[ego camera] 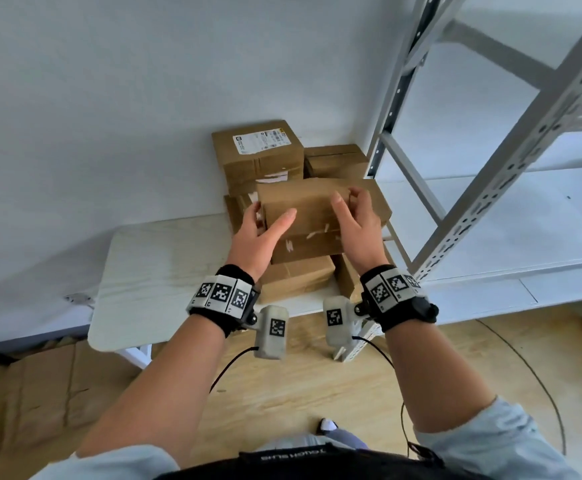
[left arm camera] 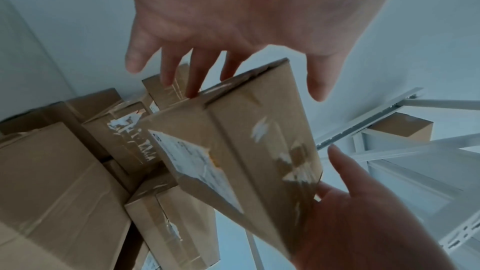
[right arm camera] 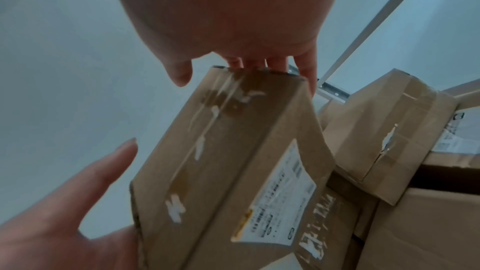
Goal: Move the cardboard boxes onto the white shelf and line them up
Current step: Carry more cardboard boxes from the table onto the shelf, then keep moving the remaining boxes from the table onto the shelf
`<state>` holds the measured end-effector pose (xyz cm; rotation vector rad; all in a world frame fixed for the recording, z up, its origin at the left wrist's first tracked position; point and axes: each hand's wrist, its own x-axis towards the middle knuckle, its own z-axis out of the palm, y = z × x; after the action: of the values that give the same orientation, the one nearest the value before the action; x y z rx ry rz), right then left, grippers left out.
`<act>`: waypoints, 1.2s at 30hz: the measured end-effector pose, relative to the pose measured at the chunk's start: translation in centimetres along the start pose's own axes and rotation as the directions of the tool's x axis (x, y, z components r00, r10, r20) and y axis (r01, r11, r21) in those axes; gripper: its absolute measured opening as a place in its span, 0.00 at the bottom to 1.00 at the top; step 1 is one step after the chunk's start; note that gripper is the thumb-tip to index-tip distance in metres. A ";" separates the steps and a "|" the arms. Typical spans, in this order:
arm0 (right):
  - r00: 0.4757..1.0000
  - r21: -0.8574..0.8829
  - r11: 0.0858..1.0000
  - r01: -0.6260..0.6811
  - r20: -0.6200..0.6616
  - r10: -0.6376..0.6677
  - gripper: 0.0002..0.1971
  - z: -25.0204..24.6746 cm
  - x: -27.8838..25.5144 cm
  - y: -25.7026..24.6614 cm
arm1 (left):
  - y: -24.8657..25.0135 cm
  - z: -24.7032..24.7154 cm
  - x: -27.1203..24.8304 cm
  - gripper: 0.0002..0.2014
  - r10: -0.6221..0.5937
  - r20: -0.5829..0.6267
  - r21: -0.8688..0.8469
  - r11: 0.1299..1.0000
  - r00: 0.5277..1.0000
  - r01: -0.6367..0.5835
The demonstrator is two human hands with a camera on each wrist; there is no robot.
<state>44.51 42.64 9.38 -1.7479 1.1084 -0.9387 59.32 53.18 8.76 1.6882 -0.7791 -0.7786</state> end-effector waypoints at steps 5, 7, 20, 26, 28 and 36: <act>1.000 0.052 0.999 0.000 0.011 -0.001 0.24 -0.8 0.6 -1.2 | 0.3 0.7 0.8 0.43 0.021 -0.040 0.034 0.999 0.999 -0.019; 1.000 0.064 0.998 0.013 -0.008 -0.013 0.22 -1.7 1.4 -1.8 | 0.8 0.8 1.0 0.46 0.024 -0.055 0.038 0.999 0.998 -0.022; 0.989 -0.031 0.989 -0.145 -0.032 0.144 0.27 -5.1 4.2 -2.5 | 2.5 2.3 0.1 0.57 0.187 -0.035 0.309 0.936 0.982 -0.167; 0.980 0.047 0.980 -0.191 -0.053 0.194 0.33 -6.1 3.2 -2.9 | 3.3 2.9 0.2 0.45 0.234 -0.032 0.099 0.968 0.972 -0.230; 0.978 0.067 0.978 -0.196 -0.052 0.200 0.41 -6.7 2.6 -3.4 | 3.3 3.3 0.3 0.47 0.236 -0.011 0.076 0.969 0.972 -0.235; 0.986 0.046 0.999 -0.029 -0.165 0.037 0.38 -8.7 -0.3 -3.1 | 4.6 6.1 -0.2 0.53 0.317 0.062 0.015 0.948 0.946 -0.319</act>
<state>37.53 41.44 15.33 -1.6350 1.2101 -1.0956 53.77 49.04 11.93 1.5150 -1.0754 -0.5964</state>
